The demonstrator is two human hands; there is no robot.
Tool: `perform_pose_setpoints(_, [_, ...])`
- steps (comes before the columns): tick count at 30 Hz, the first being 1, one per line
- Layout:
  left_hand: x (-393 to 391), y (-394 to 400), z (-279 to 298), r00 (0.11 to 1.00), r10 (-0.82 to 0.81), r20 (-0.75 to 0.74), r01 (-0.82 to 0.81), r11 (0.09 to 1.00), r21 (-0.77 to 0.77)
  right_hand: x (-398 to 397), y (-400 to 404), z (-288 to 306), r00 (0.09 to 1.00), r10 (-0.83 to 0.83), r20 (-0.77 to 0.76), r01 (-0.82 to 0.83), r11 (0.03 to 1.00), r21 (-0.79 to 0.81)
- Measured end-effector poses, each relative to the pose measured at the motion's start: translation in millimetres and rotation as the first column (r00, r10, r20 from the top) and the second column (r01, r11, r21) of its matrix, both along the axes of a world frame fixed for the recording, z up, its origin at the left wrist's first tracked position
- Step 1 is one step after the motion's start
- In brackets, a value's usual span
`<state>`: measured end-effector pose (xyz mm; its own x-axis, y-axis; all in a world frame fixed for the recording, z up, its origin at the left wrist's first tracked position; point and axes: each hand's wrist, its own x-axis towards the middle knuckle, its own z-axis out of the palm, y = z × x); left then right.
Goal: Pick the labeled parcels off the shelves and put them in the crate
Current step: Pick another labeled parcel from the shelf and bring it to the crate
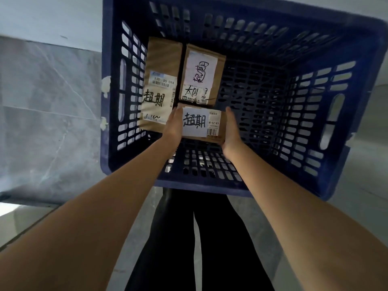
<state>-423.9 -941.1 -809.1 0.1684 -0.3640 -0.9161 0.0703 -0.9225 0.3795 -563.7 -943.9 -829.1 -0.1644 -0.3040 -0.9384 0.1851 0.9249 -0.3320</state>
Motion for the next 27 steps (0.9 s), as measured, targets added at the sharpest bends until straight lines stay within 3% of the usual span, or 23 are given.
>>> perform_pose_setpoints(3, [-2.5,-5.4,10.1,0.999,0.032,0.008,-0.032,0.999,-0.034,1.4,-4.1,2.9,1.000,-0.006,-0.001,0.006,1.000,-0.021])
perform_pose_setpoints(9, [-7.7,10.1,34.8,0.980,0.050,0.191,0.007,0.957,-0.289,5.2,-4.4,-3.4,0.999,-0.032,0.020,0.032,0.999,-0.016])
perform_pose_setpoints(14, [-1.2,20.9,31.5,0.969,0.100,0.227,-0.047,0.973,-0.226,1.6,-1.8,-16.8,1.000,-0.022,0.004,0.022,0.999,0.024])
perform_pose_setpoints(17, [6.7,26.8,44.1,0.969,0.046,0.241,0.011,0.973,-0.230,-6.0,-3.8,-18.2,0.997,-0.072,-0.025,0.072,0.997,0.039])
perform_pose_setpoints(22, [22.3,25.2,93.6,0.931,-0.183,0.315,0.252,0.948,-0.193,-11.2,-29.5,74.8,0.989,0.116,-0.093,-0.110,0.992,0.067])
perform_pose_setpoints(27, [30.1,11.7,166.6,0.903,-0.356,0.240,0.395,0.908,-0.140,-20.9,-38.7,155.4,0.934,0.323,-0.152,-0.314,0.946,0.083])
